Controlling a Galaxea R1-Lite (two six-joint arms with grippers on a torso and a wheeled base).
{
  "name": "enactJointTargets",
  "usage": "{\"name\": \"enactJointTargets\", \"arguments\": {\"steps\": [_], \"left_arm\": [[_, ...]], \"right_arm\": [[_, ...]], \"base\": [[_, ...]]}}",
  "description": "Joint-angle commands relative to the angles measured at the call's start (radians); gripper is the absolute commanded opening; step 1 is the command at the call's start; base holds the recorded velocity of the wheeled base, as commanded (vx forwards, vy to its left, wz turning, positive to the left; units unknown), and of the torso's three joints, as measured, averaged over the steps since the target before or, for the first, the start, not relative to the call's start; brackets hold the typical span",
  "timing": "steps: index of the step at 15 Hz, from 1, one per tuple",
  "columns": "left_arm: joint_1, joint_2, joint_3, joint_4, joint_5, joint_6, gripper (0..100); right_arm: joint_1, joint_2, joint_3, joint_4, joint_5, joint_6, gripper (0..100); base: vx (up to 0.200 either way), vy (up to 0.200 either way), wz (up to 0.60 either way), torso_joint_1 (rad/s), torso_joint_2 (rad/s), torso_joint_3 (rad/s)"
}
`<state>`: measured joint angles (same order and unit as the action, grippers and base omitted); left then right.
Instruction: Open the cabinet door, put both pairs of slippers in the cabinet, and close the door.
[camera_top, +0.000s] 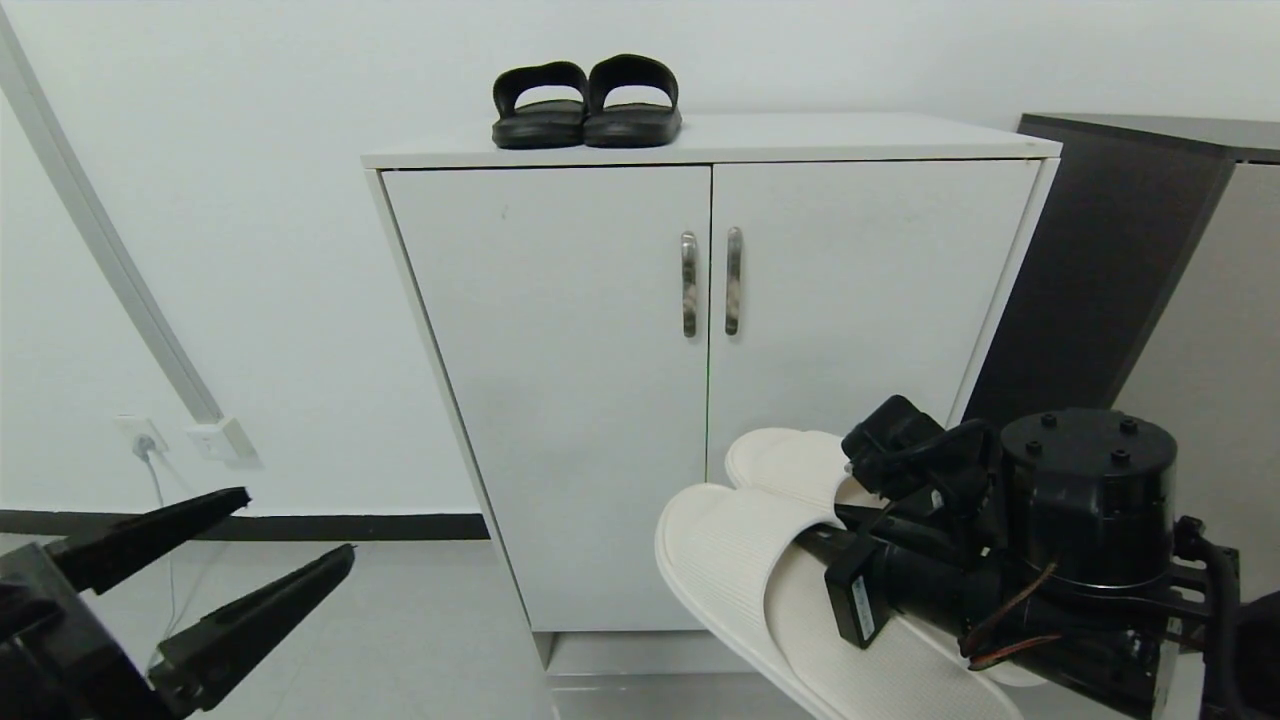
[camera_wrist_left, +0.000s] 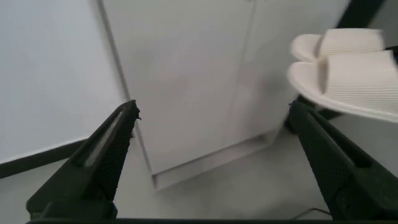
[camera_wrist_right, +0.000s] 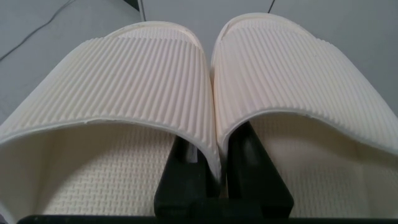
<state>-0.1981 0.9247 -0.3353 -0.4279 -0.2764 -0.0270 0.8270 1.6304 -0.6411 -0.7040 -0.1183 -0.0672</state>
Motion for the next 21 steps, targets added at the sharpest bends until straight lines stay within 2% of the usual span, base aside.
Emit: {"name": "enactJointTargets", "arguments": {"steps": [1, 6, 9, 11, 13, 17, 18, 20, 21], "left_arm": [[-0.104, 0.115, -0.083, -0.003, 0.000, -0.048, 100], [-0.277, 0.267, -0.261, -0.006, 0.000, -0.091, 100], [-0.331, 0.375, -0.332, -0.075, -0.001, -0.094, 100], [-0.340, 0.471, -0.378, -0.164, -0.003, -0.114, 100], [-0.346, 0.539, -0.415, -0.264, -0.038, -0.154, 100], [-0.368, 0.623, -0.522, -0.261, -0.099, -0.221, 100], [-0.368, 0.657, -0.573, -0.259, -0.156, -0.249, 100], [-0.366, 0.712, -0.674, -0.218, -0.238, -0.271, 100], [-0.366, 0.743, -0.728, -0.192, -0.264, -0.271, 100]], "right_arm": [[0.001, 0.000, 0.001, 0.000, 0.000, 0.000, 0], [0.001, -0.004, 0.014, -0.002, 0.000, 0.000, 0], [0.001, -0.003, 0.020, -0.002, 0.000, 0.000, 0], [0.001, -0.003, 0.020, -0.002, 0.002, 0.000, 0], [0.001, -0.004, 0.021, -0.002, 0.000, 0.001, 0], [-0.002, -0.004, 0.023, -0.002, 0.008, 0.004, 0], [-0.002, -0.004, 0.023, -0.002, 0.009, 0.004, 0], [-0.002, -0.004, 0.023, -0.002, 0.011, 0.006, 0], [-0.002, -0.004, 0.023, -0.002, 0.011, 0.004, 0]], "base": [[0.000, 0.000, 0.00, 0.000, 0.00, 0.000], [0.000, 0.000, 0.00, 0.000, 0.00, 0.000], [0.000, 0.000, 0.00, 0.000, 0.00, 0.000], [0.000, 0.000, 0.00, 0.000, 0.00, 0.000], [0.000, 0.000, 0.00, 0.000, 0.00, 0.000], [0.000, 0.000, 0.00, 0.000, 0.00, 0.000], [0.000, 0.000, 0.00, 0.000, 0.00, 0.000], [0.000, 0.000, 0.00, 0.000, 0.00, 0.000], [0.000, 0.000, 0.00, 0.000, 0.00, 0.000]]}}
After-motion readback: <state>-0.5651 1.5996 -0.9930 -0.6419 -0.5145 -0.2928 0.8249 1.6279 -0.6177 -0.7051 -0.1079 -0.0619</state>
